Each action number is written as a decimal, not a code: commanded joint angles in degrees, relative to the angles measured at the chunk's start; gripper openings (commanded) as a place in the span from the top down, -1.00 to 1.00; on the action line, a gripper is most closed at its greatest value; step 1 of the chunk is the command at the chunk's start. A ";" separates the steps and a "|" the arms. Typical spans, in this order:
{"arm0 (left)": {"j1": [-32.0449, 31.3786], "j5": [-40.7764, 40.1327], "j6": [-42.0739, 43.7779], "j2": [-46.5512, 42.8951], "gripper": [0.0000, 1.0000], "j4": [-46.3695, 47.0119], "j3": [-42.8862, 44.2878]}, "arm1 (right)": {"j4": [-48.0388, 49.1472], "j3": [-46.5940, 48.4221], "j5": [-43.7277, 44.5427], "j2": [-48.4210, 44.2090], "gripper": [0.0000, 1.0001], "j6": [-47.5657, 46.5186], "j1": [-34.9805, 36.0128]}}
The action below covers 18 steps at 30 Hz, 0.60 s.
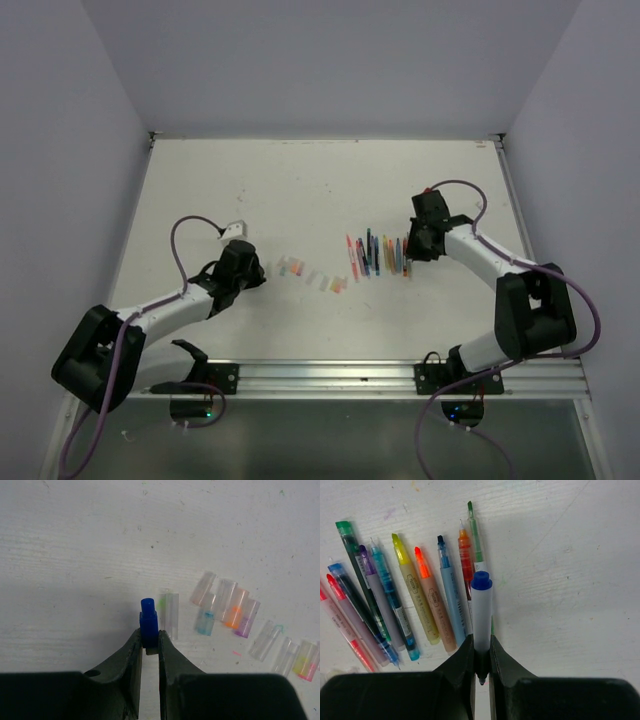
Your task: Open the pen caps
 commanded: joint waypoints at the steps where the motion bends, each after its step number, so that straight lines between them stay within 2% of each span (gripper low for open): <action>1: 0.95 1.92 -1.08 1.90 0.98 5.81 -0.48 | -0.80 0.62 2.38 0.32 0.99 -1.18 -0.94; 13: 2.97 5.88 -2.58 5.16 0.81 8.36 -1.36 | 1.74 -0.61 2.20 5.69 0.88 -2.32 -2.17; 18: 3.32 6.06 -2.84 5.60 0.70 8.27 -1.62 | 2.45 -0.88 1.33 6.13 0.76 -2.94 -2.52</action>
